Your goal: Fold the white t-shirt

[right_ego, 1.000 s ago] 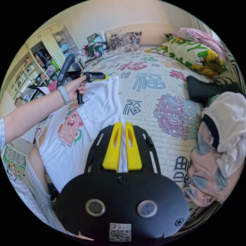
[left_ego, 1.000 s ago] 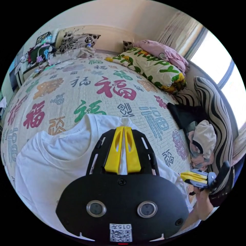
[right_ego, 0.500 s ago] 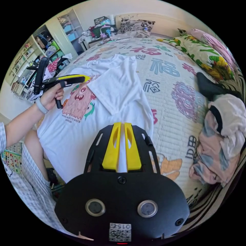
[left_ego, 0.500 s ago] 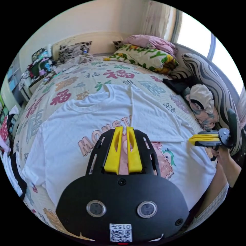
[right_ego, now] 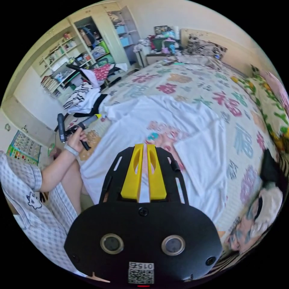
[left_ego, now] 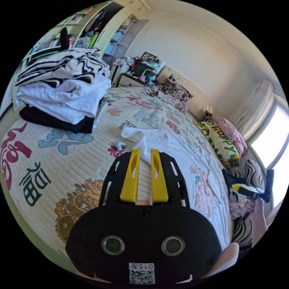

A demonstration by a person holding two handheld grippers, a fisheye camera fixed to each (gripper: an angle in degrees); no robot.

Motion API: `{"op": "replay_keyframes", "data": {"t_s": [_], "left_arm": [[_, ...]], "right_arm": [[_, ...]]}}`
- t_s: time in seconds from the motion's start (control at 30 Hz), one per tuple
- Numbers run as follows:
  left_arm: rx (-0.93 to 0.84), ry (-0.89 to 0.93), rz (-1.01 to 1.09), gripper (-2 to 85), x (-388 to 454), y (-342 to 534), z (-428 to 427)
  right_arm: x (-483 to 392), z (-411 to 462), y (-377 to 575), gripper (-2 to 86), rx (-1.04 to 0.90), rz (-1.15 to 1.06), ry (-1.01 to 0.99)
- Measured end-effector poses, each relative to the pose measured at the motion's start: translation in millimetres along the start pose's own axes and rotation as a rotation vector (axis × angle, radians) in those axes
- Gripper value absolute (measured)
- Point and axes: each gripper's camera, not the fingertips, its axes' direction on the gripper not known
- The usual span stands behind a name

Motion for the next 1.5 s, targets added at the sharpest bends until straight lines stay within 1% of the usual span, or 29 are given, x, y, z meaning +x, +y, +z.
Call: {"op": "replay_keyframes", "data": {"t_s": [0.13,0.27,0.37,0.43,0.5,0.57,0.63,0.73,0.87,0.93,1.1,1.23,1.33,1.4,1.5], "left_arm": [[-0.033,-0.015,0.028,8.0,-18.4,-7.0,12.4],[-0.095,-0.027,0.036,9.5,-36.0,-7.7,31.8],[-0.154,0.031,-0.012,7.4,-51.8,-3.1,46.4],[-0.146,0.031,-0.018,4.8,-57.4,-1.8,44.3],[-0.108,0.116,-0.073,1.8,-68.7,3.5,36.1],[-0.107,0.189,-0.121,0.8,-77.6,7.5,32.6],[-0.111,0.219,-0.146,0.3,-84.4,8.9,28.4],[-0.119,0.269,-0.138,-0.1,-93.2,7.5,18.3],[-0.156,0.311,-0.135,-0.5,-100.8,12.2,17.5],[-0.156,0.313,-0.137,-0.6,-103.4,11.8,17.4],[-0.130,0.303,-0.218,-0.7,-115.3,18.3,16.6],[-0.130,0.308,-0.224,-0.7,-114.5,19.9,16.1],[-0.086,0.254,-0.146,-0.7,-101.0,17.5,1.8],[-0.008,0.200,0.021,-0.7,-73.1,15.5,-18.5],[0.019,0.173,0.167,-0.7,-42.7,20.1,-26.3]], "right_arm": [[-67.9,61.5,-104.1,3.6,-0.057,-0.150,-0.061],[-112.9,112.2,-180.1,4.1,-0.110,-0.202,-0.113],[-143.7,154.8,-230.2,4.8,-0.164,-0.222,-0.126],[-166.0,192.8,-263.5,6.3,-0.225,-0.239,-0.077],[-182.5,222.6,-285.1,6.8,-0.282,-0.250,-0.025],[-202.0,252.9,-301.7,7.0,-0.350,-0.289,-0.017],[-231.9,294.1,-315.3,7.2,-0.456,-0.374,0.033],[-260.1,336.2,-324.5,7.2,-0.534,-0.461,0.128],[-270.5,374.7,-339.9,7.2,-0.598,-0.432,0.123],[-271.8,398.5,-344.8,6.7,-0.648,-0.428,0.177],[-265.2,411.9,-359.0,1.2,-0.641,-0.424,0.226],[-239.5,392.1,-376.8,-0.3,-0.592,-0.358,0.142],[-212.1,357.5,-389.6,-0.5,-0.505,-0.313,0.104],[-189.9,331.2,-396.2,-0.6,-0.450,-0.278,0.061],[-147.2,289.2,-399.8,-0.6,-0.373,-0.239,0.050]]}}
